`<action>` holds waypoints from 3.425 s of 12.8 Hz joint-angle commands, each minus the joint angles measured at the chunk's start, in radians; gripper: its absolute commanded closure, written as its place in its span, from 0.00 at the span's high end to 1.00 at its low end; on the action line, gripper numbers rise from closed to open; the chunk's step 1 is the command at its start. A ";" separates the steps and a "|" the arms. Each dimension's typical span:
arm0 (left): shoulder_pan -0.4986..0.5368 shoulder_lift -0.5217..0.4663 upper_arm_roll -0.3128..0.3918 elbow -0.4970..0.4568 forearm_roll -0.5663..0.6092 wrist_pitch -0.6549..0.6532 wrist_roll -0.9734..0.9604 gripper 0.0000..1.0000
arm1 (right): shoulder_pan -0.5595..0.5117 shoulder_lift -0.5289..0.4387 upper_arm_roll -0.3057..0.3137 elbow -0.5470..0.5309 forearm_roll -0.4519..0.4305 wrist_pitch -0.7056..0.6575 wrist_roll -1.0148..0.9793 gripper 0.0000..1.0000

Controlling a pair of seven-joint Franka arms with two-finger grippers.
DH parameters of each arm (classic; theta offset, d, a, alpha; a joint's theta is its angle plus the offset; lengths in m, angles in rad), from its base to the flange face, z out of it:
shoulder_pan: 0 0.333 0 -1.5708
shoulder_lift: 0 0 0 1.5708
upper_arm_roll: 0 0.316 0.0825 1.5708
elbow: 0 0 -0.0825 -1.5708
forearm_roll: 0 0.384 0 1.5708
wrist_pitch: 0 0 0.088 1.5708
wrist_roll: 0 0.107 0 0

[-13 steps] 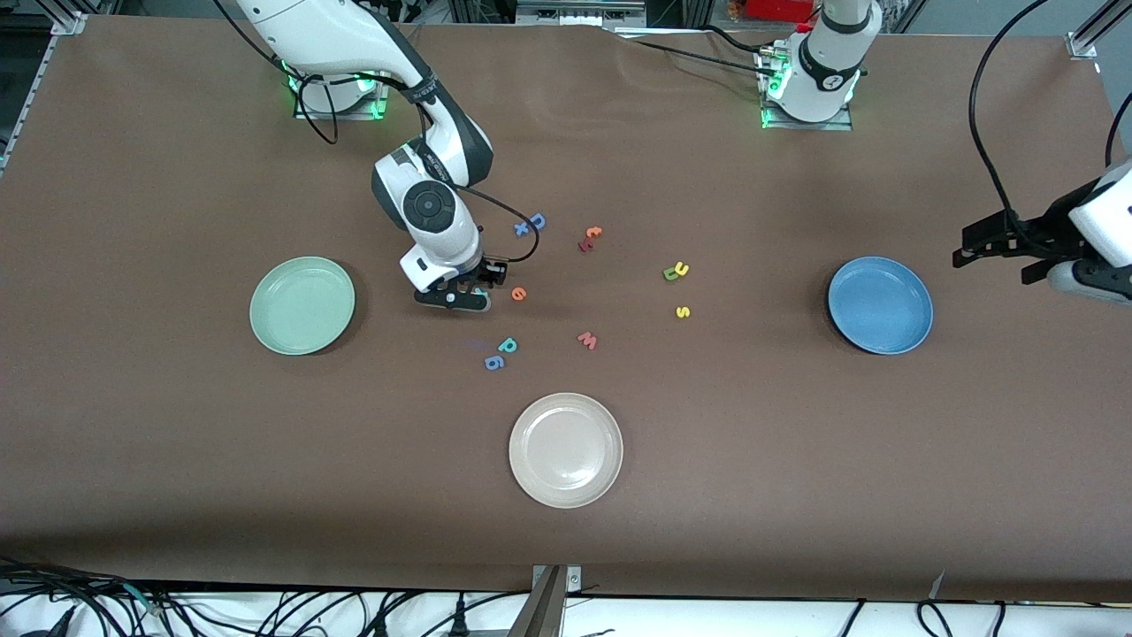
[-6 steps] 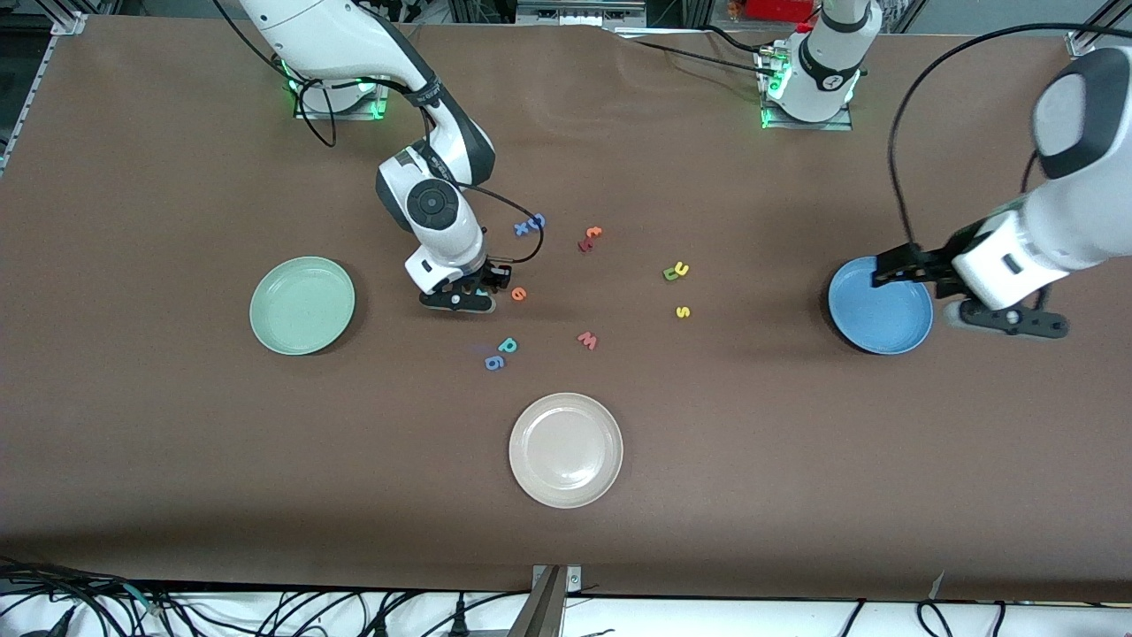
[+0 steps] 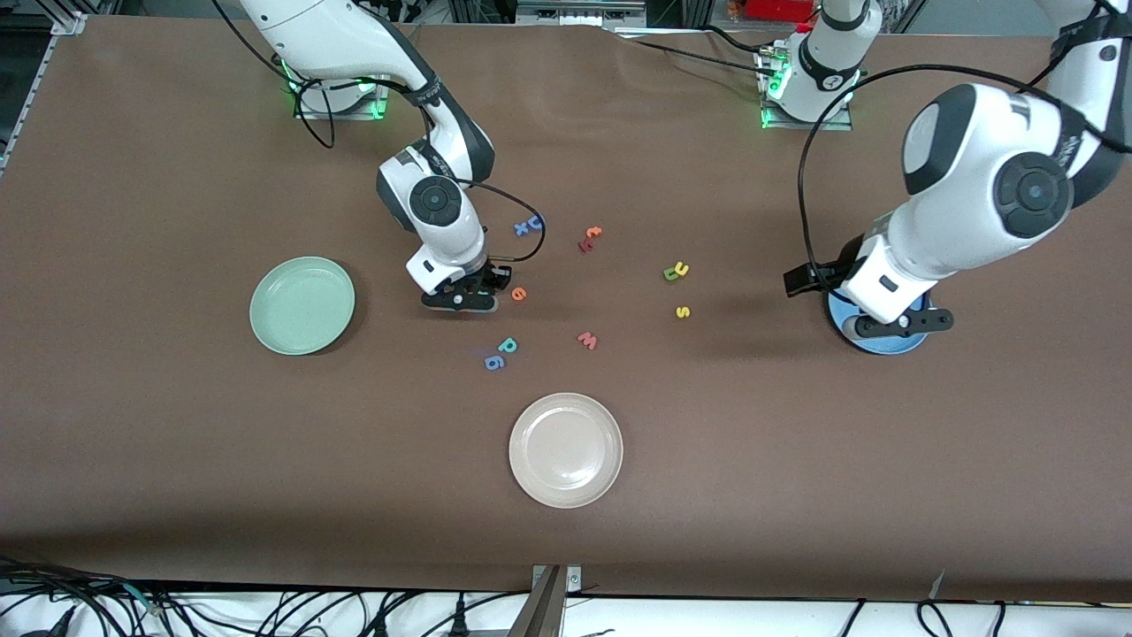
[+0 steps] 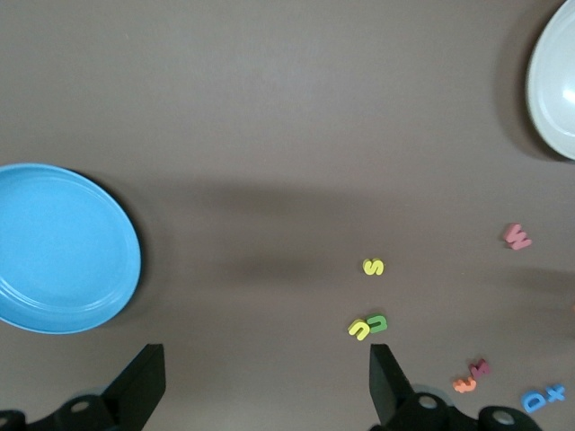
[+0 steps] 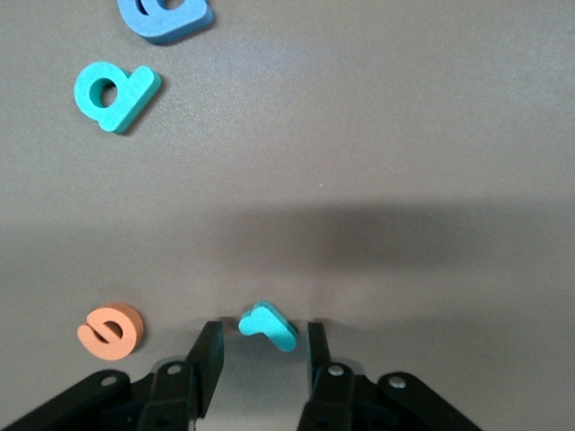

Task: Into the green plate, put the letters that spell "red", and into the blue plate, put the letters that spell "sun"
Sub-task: 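Grasp the teal letter with the right gripper while the left gripper lifts, then drop the teal letter on the green plate while the left gripper reaches letters, then grasp the orange e with the right gripper while the left gripper grasps yellow u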

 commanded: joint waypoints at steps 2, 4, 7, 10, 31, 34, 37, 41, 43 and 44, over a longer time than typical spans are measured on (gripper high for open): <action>-0.031 -0.060 -0.007 -0.155 0.016 0.109 0.019 1.00 | 0.010 0.008 -0.010 -0.005 -0.031 0.038 0.001 0.41; -0.043 -0.061 -0.029 -0.183 0.019 0.124 0.103 1.00 | 0.011 0.010 -0.010 -0.005 -0.035 0.041 0.001 0.34; -0.043 -0.095 -0.043 -0.278 0.019 0.227 0.325 1.00 | 0.011 0.022 -0.010 -0.011 -0.051 0.059 0.001 0.33; -0.042 -0.098 -0.043 -0.344 0.020 0.340 0.607 1.00 | 0.014 0.025 -0.010 -0.011 -0.051 0.058 -0.001 0.14; -0.325 0.016 0.024 -0.351 0.308 0.467 0.546 0.99 | -0.073 -0.164 -0.423 -0.201 0.011 -0.118 -0.825 0.25; -0.400 0.012 0.072 -0.385 0.364 0.474 0.433 0.99 | -0.075 -0.165 -0.419 -0.197 0.012 -0.108 -0.814 1.00; -0.402 0.044 0.072 -0.436 0.364 0.549 0.406 0.96 | -0.070 -0.196 -0.372 -0.079 0.096 -0.303 -0.794 1.00; -0.402 0.051 0.070 -0.477 0.352 0.577 0.333 0.94 | -0.017 -0.142 -0.274 0.119 0.202 -0.476 -0.467 0.99; -0.440 0.083 0.069 -0.477 0.350 0.581 0.254 0.95 | 0.032 -0.098 -0.228 0.156 0.202 -0.424 -0.246 0.99; -0.445 0.100 0.069 -0.477 0.350 0.597 0.227 0.95 | 0.063 -0.083 -0.223 0.157 0.201 -0.374 -0.149 0.99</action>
